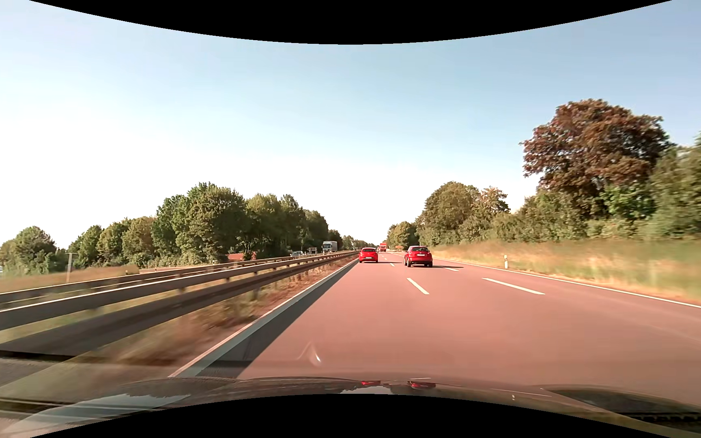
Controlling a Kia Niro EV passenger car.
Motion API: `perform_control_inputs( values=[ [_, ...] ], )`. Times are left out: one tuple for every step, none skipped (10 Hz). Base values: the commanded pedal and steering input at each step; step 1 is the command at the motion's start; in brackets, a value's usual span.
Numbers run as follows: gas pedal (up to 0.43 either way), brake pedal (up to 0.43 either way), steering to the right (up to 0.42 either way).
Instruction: Follow the waypoints while adhering to traffic rules and regulations
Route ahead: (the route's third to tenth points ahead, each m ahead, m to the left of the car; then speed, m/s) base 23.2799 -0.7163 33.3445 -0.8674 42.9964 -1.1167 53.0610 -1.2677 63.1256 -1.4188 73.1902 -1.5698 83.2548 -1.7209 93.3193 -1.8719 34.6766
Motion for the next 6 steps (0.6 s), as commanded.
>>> perform_control_inputs(
  values=[
    [0.469, 0.006, -0.001],
    [0.469, 0.006, -0.001],
    [0.469, 0.006, -0.001],
    [0.469, 0.006, -0.001],
    [0.469, 0.006, 0.0],
    [0.469, 0.006, 0.0]
  ],
)
